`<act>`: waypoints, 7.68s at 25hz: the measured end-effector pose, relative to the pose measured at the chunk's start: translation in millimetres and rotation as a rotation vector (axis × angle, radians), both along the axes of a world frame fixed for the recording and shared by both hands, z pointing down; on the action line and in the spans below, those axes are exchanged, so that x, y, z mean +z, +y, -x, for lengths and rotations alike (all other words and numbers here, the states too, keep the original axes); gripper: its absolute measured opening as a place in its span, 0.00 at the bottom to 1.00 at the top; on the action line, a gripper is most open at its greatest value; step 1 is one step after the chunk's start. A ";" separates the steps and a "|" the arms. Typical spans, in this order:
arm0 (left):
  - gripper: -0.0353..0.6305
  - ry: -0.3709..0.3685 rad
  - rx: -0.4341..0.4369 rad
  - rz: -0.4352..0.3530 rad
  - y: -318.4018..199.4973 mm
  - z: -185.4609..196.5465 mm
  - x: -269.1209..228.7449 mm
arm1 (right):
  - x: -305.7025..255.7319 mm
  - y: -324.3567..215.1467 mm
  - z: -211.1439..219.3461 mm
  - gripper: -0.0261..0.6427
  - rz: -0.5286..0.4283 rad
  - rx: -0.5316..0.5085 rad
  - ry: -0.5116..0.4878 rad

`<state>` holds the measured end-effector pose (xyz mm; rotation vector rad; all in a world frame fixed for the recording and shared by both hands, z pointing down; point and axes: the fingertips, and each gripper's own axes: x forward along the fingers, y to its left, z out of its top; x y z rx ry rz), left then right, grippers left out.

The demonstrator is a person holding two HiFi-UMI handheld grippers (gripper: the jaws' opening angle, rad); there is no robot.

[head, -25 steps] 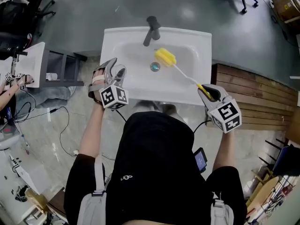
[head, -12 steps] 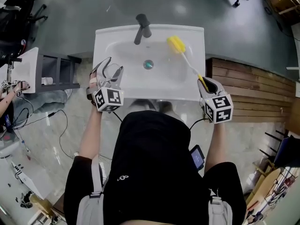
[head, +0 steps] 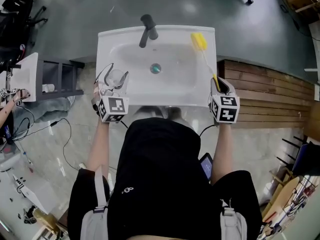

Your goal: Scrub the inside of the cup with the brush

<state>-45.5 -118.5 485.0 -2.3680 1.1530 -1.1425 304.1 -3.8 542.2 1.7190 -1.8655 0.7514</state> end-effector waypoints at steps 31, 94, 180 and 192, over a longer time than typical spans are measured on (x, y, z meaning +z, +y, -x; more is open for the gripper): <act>0.47 0.184 -0.115 0.081 -16.8 41.2 0.3 | 74.8 -17.7 8.4 0.13 0.112 0.199 0.121; 0.46 0.611 -0.025 0.159 -218.8 75.7 68.9 | -12.1 -103.0 106.2 0.03 -0.068 0.242 0.134; 0.05 0.888 -0.240 -0.093 30.7 -8.9 -160.8 | -220.3 -46.7 189.5 0.03 -0.743 -0.009 -0.196; 0.05 0.867 -0.187 -0.092 47.1 -29.8 -161.6 | -219.7 -31.8 194.6 0.03 -0.743 -0.045 -0.166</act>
